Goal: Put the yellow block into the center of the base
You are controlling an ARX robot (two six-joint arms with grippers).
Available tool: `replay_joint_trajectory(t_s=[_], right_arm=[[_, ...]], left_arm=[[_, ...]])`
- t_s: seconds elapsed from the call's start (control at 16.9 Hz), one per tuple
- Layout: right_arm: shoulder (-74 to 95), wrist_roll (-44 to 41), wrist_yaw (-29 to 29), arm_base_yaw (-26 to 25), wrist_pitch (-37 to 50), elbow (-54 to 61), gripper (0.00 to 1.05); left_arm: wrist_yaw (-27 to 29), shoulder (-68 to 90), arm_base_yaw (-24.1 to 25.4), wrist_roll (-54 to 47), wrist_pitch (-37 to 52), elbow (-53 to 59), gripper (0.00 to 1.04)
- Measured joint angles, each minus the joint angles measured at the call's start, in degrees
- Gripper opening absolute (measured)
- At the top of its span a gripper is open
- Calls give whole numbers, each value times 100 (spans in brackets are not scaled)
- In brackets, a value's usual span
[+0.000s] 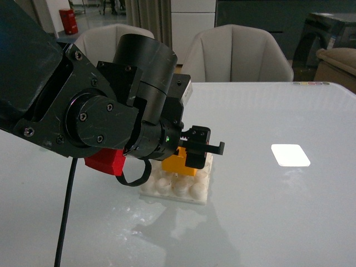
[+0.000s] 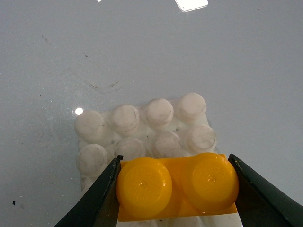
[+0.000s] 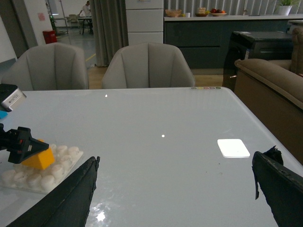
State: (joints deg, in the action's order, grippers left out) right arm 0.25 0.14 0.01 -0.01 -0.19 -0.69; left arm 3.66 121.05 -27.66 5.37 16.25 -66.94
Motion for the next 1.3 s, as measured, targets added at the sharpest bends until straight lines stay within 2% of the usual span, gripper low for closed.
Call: replay_joint_trajectory(t_s=[0.59,0.89,1.3], right_arm=[[0,0,0,0,0,0,98],[0,0,0,0,0,0,98],[0,0,0,0,0,0,98]], left_arm=[[295,164,-94,343,675,289,59],[166,223,-9,203,1084,457,59],[109,107,15,125,1134,640,59]])
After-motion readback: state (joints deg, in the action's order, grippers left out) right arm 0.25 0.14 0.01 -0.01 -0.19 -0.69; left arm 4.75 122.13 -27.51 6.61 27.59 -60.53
